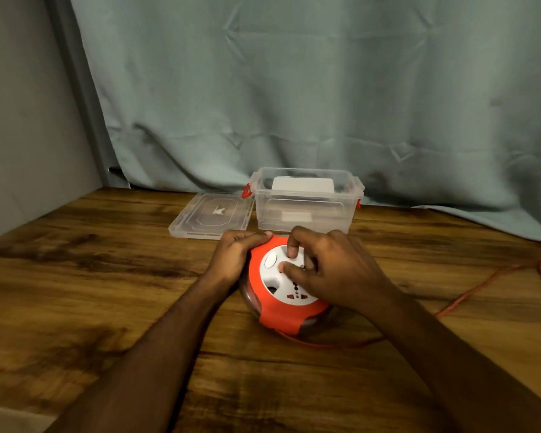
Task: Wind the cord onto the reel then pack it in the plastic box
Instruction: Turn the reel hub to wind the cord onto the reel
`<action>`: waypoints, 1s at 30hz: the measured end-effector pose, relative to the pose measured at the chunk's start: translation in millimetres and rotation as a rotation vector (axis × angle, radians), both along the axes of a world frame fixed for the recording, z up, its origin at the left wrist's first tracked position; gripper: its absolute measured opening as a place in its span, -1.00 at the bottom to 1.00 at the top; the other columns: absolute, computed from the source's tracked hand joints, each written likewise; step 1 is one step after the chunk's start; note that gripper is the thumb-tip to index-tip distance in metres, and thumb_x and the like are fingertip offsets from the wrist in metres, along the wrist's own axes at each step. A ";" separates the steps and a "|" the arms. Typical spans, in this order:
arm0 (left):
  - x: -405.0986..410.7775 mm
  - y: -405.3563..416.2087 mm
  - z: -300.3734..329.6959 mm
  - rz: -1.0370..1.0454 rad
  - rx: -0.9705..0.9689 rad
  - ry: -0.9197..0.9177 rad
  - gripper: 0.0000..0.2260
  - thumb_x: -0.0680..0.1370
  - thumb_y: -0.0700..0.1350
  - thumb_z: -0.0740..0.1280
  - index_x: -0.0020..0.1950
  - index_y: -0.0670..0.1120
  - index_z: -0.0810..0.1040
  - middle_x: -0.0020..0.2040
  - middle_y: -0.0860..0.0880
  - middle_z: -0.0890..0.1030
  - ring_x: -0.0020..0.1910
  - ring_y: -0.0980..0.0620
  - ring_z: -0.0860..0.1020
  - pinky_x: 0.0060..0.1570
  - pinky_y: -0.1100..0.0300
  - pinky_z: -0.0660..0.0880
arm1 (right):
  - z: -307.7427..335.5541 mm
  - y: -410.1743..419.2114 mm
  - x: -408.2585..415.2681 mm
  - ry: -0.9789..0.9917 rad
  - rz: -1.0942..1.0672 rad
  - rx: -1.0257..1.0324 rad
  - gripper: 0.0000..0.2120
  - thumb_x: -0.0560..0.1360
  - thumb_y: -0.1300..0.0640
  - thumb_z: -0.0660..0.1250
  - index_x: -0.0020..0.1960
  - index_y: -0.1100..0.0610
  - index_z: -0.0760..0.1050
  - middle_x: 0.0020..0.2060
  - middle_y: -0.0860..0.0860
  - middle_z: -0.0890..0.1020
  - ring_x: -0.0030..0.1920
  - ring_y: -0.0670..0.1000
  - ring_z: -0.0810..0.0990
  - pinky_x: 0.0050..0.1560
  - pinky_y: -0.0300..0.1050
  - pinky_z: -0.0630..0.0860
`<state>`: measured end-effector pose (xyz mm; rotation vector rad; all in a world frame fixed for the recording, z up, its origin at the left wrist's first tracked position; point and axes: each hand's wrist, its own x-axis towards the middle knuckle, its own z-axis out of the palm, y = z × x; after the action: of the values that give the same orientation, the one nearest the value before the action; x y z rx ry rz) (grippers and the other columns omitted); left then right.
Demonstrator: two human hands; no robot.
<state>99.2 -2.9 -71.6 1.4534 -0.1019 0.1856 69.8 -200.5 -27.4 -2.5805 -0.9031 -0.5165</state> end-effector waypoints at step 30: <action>1.7 0.0 0.2 -0.003 0.003 0.019 -0.79 0.60 -0.19 0.37 -0.07 -0.32 0.70 -0.17 -0.29 0.73 -0.31 -0.13 0.68 -0.24 0.13 0.63 | -7.4 2.9 -1.0 -0.063 -0.047 -0.036 -0.53 0.37 -0.38 0.42 -0.36 0.01 0.46 -0.52 -0.14 0.46 -0.40 -0.17 0.45 -0.34 -0.17 0.35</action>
<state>100.9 -2.9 -71.3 1.4573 -0.0892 0.1691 68.7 -197.5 -34.9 -2.6371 -0.8811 -0.6028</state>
